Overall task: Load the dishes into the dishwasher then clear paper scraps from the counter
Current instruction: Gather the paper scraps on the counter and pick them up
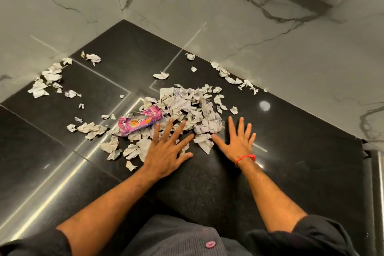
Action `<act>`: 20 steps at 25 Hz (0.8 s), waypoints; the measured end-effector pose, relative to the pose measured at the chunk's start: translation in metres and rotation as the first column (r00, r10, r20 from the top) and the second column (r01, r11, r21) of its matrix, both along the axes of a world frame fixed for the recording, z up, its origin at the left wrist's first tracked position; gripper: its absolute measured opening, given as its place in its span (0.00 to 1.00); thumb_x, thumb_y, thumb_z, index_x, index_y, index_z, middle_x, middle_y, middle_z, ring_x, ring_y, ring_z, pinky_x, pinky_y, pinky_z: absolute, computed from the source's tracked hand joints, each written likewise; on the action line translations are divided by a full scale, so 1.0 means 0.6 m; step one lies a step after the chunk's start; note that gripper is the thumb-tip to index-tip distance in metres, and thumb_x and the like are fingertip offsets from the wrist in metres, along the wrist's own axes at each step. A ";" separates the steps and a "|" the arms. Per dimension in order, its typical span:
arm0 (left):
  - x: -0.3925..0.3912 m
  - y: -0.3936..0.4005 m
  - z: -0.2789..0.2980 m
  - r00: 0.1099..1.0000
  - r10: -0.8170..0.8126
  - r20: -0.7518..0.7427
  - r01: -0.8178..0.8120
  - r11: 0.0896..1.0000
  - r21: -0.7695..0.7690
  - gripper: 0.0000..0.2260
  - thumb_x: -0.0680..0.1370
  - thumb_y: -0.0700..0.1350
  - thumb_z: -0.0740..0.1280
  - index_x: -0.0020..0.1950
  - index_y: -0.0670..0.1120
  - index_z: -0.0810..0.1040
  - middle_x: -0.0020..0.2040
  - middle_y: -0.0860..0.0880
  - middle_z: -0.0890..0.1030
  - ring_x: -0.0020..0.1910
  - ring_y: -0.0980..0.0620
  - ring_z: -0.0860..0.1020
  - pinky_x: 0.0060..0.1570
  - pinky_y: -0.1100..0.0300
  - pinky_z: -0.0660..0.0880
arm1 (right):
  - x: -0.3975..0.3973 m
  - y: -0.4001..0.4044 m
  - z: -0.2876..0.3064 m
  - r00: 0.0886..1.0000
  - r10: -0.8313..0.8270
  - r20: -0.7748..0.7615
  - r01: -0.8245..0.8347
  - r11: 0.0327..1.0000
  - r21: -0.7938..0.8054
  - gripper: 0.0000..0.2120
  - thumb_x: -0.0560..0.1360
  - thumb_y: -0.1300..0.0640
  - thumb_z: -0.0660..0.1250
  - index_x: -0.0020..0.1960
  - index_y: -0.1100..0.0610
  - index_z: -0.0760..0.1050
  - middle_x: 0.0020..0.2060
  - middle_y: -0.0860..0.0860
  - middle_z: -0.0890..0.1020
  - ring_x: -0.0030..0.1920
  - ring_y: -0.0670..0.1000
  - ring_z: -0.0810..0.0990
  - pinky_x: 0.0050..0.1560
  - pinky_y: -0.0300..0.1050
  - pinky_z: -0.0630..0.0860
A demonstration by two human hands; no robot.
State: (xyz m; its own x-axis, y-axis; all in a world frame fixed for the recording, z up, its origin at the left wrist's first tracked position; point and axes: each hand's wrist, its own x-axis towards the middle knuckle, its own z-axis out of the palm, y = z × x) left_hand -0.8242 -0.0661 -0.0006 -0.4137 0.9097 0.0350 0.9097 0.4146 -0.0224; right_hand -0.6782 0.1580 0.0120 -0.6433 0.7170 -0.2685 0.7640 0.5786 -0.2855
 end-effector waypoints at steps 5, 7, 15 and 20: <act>-0.053 -0.077 -0.005 0.989 0.147 0.024 -0.148 0.988 0.049 0.23 0.82 0.61 0.51 0.77 0.61 0.65 0.83 0.48 0.47 0.81 0.38 0.45 0.74 0.29 0.48 | -0.089 -0.089 0.003 0.975 0.077 -0.210 -0.106 0.986 -0.127 0.40 0.78 0.31 0.51 0.80 0.49 0.40 0.78 0.47 0.38 0.77 0.54 0.34 0.75 0.58 0.33; -0.056 -0.096 0.006 0.962 0.236 0.134 -0.252 0.961 0.115 0.20 0.81 0.56 0.55 0.71 0.58 0.74 0.83 0.48 0.47 0.81 0.40 0.44 0.74 0.30 0.47 | -0.120 -0.121 0.005 0.951 0.111 -0.287 -0.187 0.949 -0.253 0.37 0.80 0.36 0.52 0.80 0.50 0.40 0.78 0.46 0.39 0.77 0.50 0.35 0.76 0.55 0.32; 0.034 0.013 0.043 0.988 0.043 0.147 -0.078 0.968 0.237 0.26 0.80 0.58 0.63 0.78 0.60 0.63 0.83 0.46 0.48 0.80 0.34 0.42 0.74 0.28 0.44 | -0.042 -0.068 0.016 0.738 -0.122 -0.663 0.052 0.991 -0.125 0.20 0.75 0.67 0.61 0.65 0.54 0.74 0.57 0.52 0.77 0.57 0.44 0.74 0.61 0.44 0.72; 0.035 0.090 0.008 0.997 -0.076 -0.020 0.077 0.997 0.025 0.26 0.82 0.62 0.57 0.80 0.59 0.59 0.83 0.47 0.45 0.80 0.36 0.41 0.73 0.27 0.46 | 0.002 -0.051 0.006 0.681 -0.352 -0.642 0.235 0.936 -0.264 0.20 0.74 0.70 0.61 0.58 0.51 0.77 0.49 0.50 0.78 0.47 0.42 0.77 0.54 0.49 0.76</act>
State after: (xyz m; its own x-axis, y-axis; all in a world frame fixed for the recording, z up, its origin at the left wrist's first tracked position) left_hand -0.8033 -0.0124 0.0043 -0.3421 0.9374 0.0656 0.9383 0.3445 -0.0301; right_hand -0.6769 0.1274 0.0158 -0.4562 0.8894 0.0309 0.4581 0.2645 -0.8486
